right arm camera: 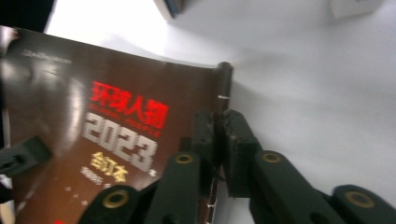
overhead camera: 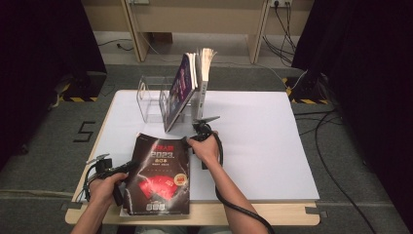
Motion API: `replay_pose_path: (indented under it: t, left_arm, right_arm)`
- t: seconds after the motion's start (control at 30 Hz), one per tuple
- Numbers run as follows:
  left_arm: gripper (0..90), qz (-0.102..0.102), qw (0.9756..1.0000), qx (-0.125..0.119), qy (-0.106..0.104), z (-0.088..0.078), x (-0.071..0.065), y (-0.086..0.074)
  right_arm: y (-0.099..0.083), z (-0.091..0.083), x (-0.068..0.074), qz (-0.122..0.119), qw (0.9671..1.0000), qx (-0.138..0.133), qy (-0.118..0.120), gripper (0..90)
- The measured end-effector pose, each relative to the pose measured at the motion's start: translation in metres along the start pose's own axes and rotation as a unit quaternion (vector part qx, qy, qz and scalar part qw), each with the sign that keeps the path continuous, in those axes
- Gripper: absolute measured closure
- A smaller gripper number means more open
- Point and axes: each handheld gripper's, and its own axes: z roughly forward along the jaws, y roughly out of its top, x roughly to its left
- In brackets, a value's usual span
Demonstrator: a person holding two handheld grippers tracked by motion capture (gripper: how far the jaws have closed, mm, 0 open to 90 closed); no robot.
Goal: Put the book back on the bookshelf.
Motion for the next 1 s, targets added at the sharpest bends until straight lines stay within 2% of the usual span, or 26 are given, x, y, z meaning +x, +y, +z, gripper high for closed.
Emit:
replay_pose_path:
  t: [0.1,0.13,0.2,0.27,0.33,0.4,0.5,0.57,0.63,0.77,0.8,0.83,0.9,1.0]
  left_arm:
    - [85.3,0.006,1.0000,0.002,0.002,0.000,-0.001,0.001]
    - [84.5,0.008,0.9999,0.004,0.006,0.000,-0.001,0.001]
    - [84.0,0.012,0.9999,0.003,0.010,0.000,-0.001,0.002]
    - [81.6,0.017,0.9996,0.000,0.023,-0.001,-0.002,0.003]
    - [74.1,0.023,0.9990,-0.009,0.038,-0.003,-0.002,0.005]
    - [72.4,0.028,0.9982,-0.016,0.050,-0.004,-0.001,0.006]
    - [62.6,0.023,0.9977,-0.025,0.058,-0.005,-0.001,0.007]
    - [56.1,0.018,0.9974,-0.032,0.063,-0.006,-0.002,0.008]
    - [54.0,0.026,0.9968,-0.041,0.064,-0.007,-0.005,0.010]
    - [51.6,0.035,0.9955,-0.059,0.066,-0.012,-0.008,0.013]
    - [51.1,0.036,0.9952,-0.065,0.065,-0.013,-0.009,0.013]
    - [51.1,0.038,0.9949,-0.068,0.063,-0.013,-0.010,0.014]
    - [50.4,0.039,0.9948,-0.075,0.057,-0.014,-0.012,0.015]
    - [49.5,0.051,0.9939,-0.084,0.050,-0.016,-0.018,0.017]
  right_arm:
    - [-0.002,-0.004,0.004,-0.002,0.9999,-0.014,0.005,87.3]
    - [-0.003,-0.008,0.007,-0.003,0.9995,-0.029,0.013,87.5]
    - [-0.004,-0.010,0.008,-0.006,0.9993,-0.034,0.016,87.5]
    - [-0.006,-0.015,0.014,-0.006,0.9986,-0.048,0.020,87.6]
    - [-0.008,-0.021,0.020,-0.023,0.9967,-0.075,0.021,87.7]
    - [-0.008,-0.023,0.023,-0.026,0.9961,-0.081,0.022,87.7]
    - [-0.009,-0.031,0.033,-0.045,0.9928,-0.107,0.028,87.8]
    - [-0.009,-0.037,0.040,-0.048,0.9908,-0.120,0.038,87.8]
    - [-0.009,-0.041,0.048,-0.066,0.9883,-0.135,0.029,87.9]
    - [-0.007,-0.049,0.055,-0.068,0.9850,-0.153,0.040,87.9]
    - [-0.007,-0.055,0.060,-0.077,0.9819,-0.168,0.043,87.9]
    - [-0.007,-0.055,0.060,-0.077,0.9819,-0.168,0.043,87.9]
    - [-0.007,-0.061,0.066,-0.087,0.9780,-0.184,0.044,87.9]
    - [-0.005,-0.070,0.073,-0.099,0.9708,-0.215,0.040,87.9]
